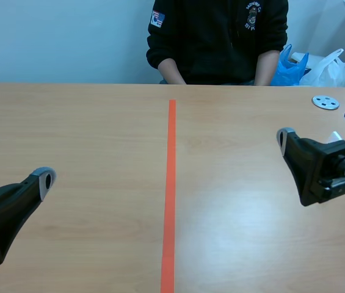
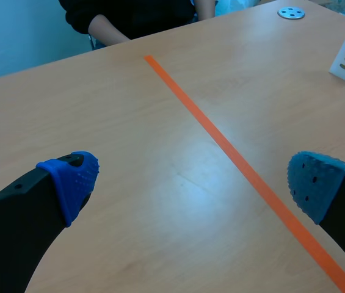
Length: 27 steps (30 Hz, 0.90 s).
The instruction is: Sort the leaf by its shape. The table is split by an orange tape line. A compound leaf with several leaflets goes to the left side, a simple leaf with one blade goes to the right side. Return to the home posture when a red brick is placed on the table.
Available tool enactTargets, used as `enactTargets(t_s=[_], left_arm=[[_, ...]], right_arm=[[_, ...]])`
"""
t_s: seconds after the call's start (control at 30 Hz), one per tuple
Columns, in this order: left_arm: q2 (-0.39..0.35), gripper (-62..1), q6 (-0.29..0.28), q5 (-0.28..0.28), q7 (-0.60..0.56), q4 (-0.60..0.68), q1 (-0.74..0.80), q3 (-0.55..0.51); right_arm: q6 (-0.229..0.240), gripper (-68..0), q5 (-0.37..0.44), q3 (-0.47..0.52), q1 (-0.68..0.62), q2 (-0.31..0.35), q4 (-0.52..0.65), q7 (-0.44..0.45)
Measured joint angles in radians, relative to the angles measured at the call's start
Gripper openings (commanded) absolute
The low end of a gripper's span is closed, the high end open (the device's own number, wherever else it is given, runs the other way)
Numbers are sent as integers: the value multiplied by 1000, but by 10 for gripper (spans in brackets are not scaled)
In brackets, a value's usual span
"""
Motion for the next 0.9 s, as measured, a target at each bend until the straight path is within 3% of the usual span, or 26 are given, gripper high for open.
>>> enactTargets(t_s=[0.2, 0.37, 0.9], left_arm=[[0, 14, 0, 0, 0, 0, 0, 0], [0, 14, 0, -3, 0, 0, 0, 0], [0, 14, 0, -3, -10, 0, 0, 0]], right_arm=[[47, 4, 0, 40, -38, 0, 48, -24], [59, 4, 0, 40, -43, 0, 47, -30], [59, 4, 0, 40, -43, 0, 43, -11]])
